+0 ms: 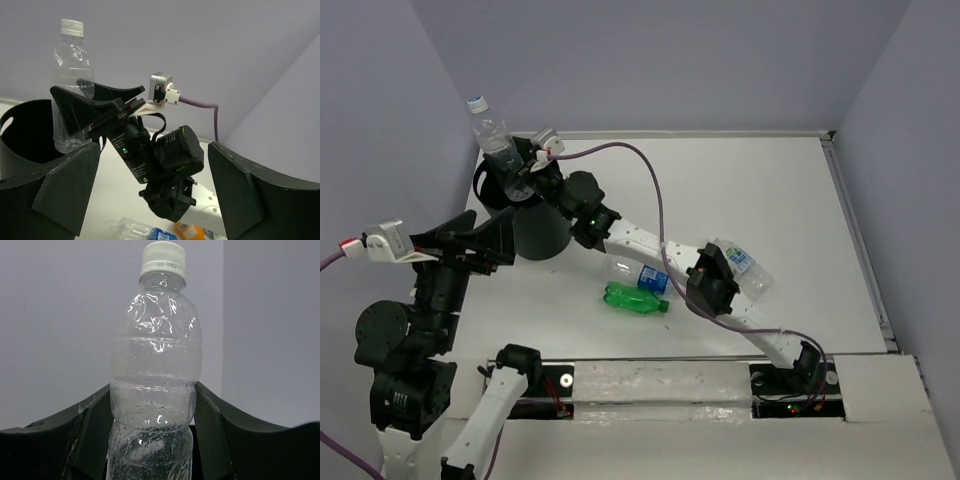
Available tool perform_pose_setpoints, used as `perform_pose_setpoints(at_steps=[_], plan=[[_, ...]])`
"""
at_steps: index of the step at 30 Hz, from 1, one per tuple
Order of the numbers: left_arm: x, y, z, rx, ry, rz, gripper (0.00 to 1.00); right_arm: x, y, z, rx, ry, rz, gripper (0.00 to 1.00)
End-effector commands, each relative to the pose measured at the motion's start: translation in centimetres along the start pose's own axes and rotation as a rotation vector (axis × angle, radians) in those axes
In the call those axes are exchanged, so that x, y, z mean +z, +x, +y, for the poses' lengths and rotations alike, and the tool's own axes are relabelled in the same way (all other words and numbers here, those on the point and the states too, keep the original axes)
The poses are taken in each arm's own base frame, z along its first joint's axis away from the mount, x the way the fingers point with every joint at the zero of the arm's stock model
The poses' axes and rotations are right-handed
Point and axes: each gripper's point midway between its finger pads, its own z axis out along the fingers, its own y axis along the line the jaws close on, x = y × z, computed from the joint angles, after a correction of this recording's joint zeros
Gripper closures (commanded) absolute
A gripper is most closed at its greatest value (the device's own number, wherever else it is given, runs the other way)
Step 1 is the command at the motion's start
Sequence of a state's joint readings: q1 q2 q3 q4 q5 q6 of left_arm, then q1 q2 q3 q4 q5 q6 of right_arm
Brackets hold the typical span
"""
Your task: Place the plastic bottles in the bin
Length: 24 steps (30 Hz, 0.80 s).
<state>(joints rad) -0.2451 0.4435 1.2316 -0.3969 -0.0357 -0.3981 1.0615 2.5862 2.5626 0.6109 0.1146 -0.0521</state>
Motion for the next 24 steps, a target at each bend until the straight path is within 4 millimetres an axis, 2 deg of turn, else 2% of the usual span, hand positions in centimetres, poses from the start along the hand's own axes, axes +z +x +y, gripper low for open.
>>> perform_pose_setpoints(at_steps=[1, 2, 4, 5, 9, 11, 14, 15, 16, 17, 18, 19, 20, 21, 22, 23, 24], plan=[[0.3, 0.7, 0.3, 0.012, 0.008, -0.005, 0.01, 0.6, -3.8, -0.8, 0.027, -0.013, -0.136, 0.68], [0.4, 1.0, 0.4, 0.008, 0.007, 0.0, 0.01, 0.4, -2.7, -1.5, 0.027, -0.003, -0.114, 0.62], [0.5, 1.1, 0.4, 0.008, 0.008, 0.002, 0.01, 0.2, -1.9, -1.4, 0.026, -0.014, -0.094, 0.53], [0.5, 1.1, 0.4, 0.007, 0.01, 0.002, 0.01, 0.0, -1.1, -1.3, 0.021, -0.022, -0.074, 0.4], [0.9, 1.2, 0.4, 0.009, 0.008, 0.001, 0.01, -0.1, -0.7, -0.4, 0.019, -0.072, -0.022, 0.17], [1.0, 1.4, 0.5, 0.008, 0.006, 0.005, 0.01, 0.1, -1.8, -0.3, 0.01, -0.08, -0.024, 0.11], [1.2, 1.4, 0.4, 0.004, 0.007, 0.015, 0.01, -0.3, -2.2, 0.2, 0.001, -0.11, -0.001, 0.1], [1.1, 1.2, 0.3, 0.003, 0.009, 0.011, 0.01, -0.1, -3.9, 0.3, 0.002, -0.115, -0.027, 0.11], [1.1, 1.2, 0.2, 0.002, 0.009, 0.013, 0.01, -0.7, -2.8, 0.3, 0.009, -0.115, 0.005, 0.11], [1.1, 1.1, 0.2, 0.002, 0.009, 0.015, 0.01, -0.9, -3.2, 0.3, 0.015, -0.115, 0.004, 0.11], [1.0, 1.1, 0.1, 0.002, 0.012, 0.015, 0.01, -1.0, -5.7, 0.4, 0.022, -0.12, -0.024, 0.13], [1.0, 1.2, 0.0, -0.001, 0.019, 0.024, 0.01, -1.3, -6.4, 0.4, 0.028, -0.123, -0.029, 0.16], [1.1, 1.5, 0.0, -0.003, 0.019, 0.039, 0.01, -2.6, -4.3, 0.3, 0.029, -0.12, 0.037, 0.21], [1.1, 2.1, -0.4, -0.004, 0.041, 0.062, 0.01, -2.9, -8.0, 0.2, 0.03, -0.118, 0.001, 0.22], [1.4, 2.8, -0.5, -0.004, 0.054, 0.091, 0.01, -3.9, -8.3, -0.3, 0.067, -0.112, 0.024, 0.23], [1.4, 4.1, -0.7, -0.006, 0.08, 0.138, 0.01, -6.4, -8.4, -0.2, 0.076, -0.126, 0.085, 0.25], [1.7, 4.9, -0.4, -0.01, 0.07, 0.159, 0.01, -8.5, -4.1, -0.2, 0.085, -0.124, 0.18, 0.26]])
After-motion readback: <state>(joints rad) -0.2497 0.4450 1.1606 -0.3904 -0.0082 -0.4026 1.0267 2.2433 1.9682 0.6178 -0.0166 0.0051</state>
